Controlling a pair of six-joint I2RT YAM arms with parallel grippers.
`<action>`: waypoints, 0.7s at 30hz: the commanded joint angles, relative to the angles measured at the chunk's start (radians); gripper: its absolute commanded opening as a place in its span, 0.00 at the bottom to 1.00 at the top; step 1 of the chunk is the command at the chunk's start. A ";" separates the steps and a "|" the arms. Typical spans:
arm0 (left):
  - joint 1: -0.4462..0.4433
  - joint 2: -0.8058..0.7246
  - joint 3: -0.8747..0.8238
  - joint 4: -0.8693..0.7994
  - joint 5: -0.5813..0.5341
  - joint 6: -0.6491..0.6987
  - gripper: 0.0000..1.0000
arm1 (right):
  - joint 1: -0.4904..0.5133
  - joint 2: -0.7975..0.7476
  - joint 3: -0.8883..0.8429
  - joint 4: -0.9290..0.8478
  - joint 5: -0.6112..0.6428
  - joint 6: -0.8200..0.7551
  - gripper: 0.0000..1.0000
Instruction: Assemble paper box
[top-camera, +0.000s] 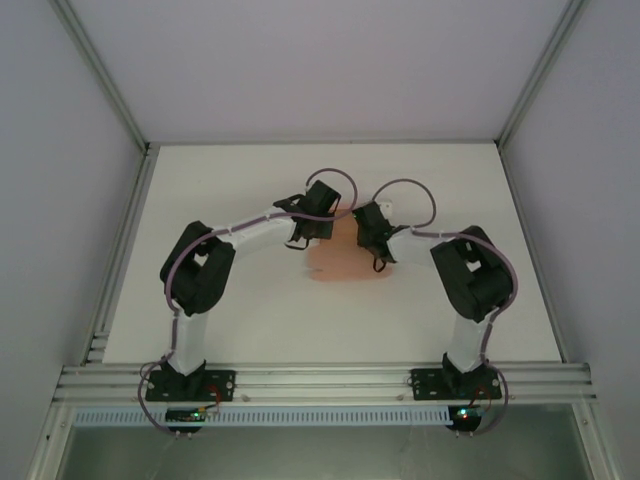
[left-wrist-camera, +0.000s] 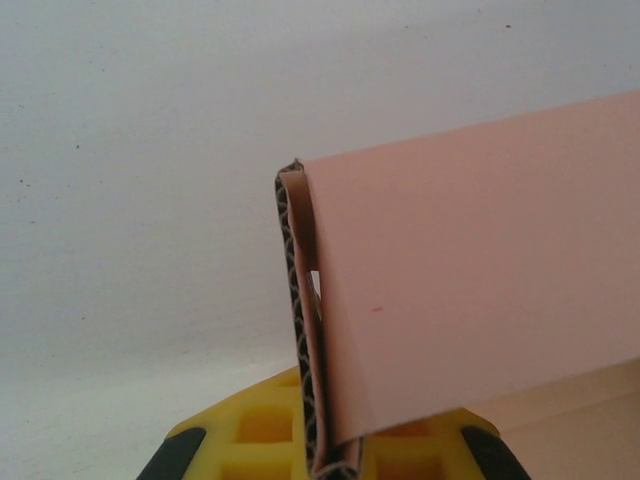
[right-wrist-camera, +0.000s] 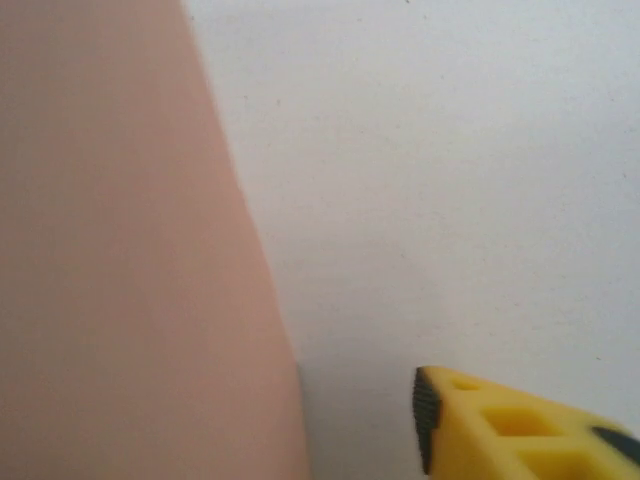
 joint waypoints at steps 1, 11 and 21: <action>0.010 0.025 -0.034 -0.168 -0.035 0.027 0.00 | -0.021 -0.069 -0.032 0.044 -0.186 -0.101 0.67; 0.010 0.012 -0.028 -0.152 -0.026 0.043 0.00 | -0.014 -0.254 -0.067 0.024 -0.218 -0.174 0.99; 0.011 0.023 -0.025 -0.158 -0.023 0.052 0.00 | -0.038 -0.441 -0.167 -0.034 -0.189 -0.196 0.99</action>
